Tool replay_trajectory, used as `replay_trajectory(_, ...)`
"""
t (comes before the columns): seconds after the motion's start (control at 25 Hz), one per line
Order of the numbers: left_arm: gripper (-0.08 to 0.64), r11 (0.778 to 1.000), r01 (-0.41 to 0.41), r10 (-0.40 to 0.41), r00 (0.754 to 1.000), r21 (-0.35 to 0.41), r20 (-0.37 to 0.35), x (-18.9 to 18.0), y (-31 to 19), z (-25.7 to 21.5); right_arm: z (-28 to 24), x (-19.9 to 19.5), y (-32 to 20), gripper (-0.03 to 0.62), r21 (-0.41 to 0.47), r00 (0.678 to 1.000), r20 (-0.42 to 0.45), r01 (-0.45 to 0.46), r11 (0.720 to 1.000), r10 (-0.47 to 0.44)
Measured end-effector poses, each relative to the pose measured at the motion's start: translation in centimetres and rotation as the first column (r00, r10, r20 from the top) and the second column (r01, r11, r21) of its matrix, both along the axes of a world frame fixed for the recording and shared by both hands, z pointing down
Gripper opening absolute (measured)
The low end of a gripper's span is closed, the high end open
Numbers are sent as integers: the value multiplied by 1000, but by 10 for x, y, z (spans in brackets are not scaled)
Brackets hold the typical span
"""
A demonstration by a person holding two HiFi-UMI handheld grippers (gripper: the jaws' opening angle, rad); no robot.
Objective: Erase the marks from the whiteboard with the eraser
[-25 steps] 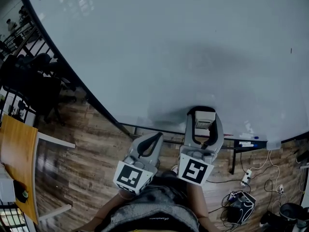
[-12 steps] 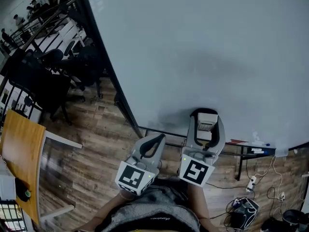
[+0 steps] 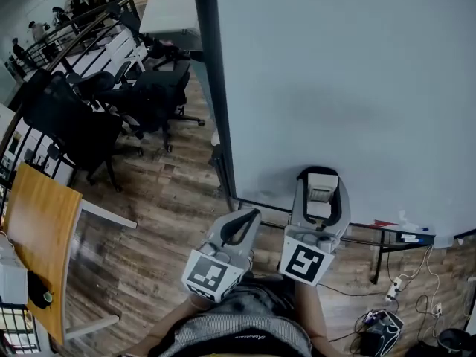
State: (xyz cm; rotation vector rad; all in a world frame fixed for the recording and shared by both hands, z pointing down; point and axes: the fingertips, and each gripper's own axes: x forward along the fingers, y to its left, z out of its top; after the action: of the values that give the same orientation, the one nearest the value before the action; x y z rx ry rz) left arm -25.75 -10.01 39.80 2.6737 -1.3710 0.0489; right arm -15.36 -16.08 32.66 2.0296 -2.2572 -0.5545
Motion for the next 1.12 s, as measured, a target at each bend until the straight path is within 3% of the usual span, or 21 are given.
replay_trajectory(0.36, -2, 999, -37, 37, 999, 0, 18, -2, 0, 2, -1, 0, -2, 265, 1, 1000, 6, -20, 1000, 20)
replay_trajectory(0.6, -2, 1000, -21, 21, 999, -18, -39, -2, 2, -6, -4, -6, -2, 265, 5, 1000, 12, -24, 1000, 24)
replay_trajectory(0.84, -2, 1000, 2, -2, 999, -8, -50, -5, 2, -10, -4, -22, -4, 265, 15, 1000, -11, 16, 1000, -16)
replay_trajectory(1.12, -2, 1000, 14, -13, 1000, 4, -16, -3, 5, -8, -5, -21, 0, 265, 19, 999, -23, 48, 999, -47)
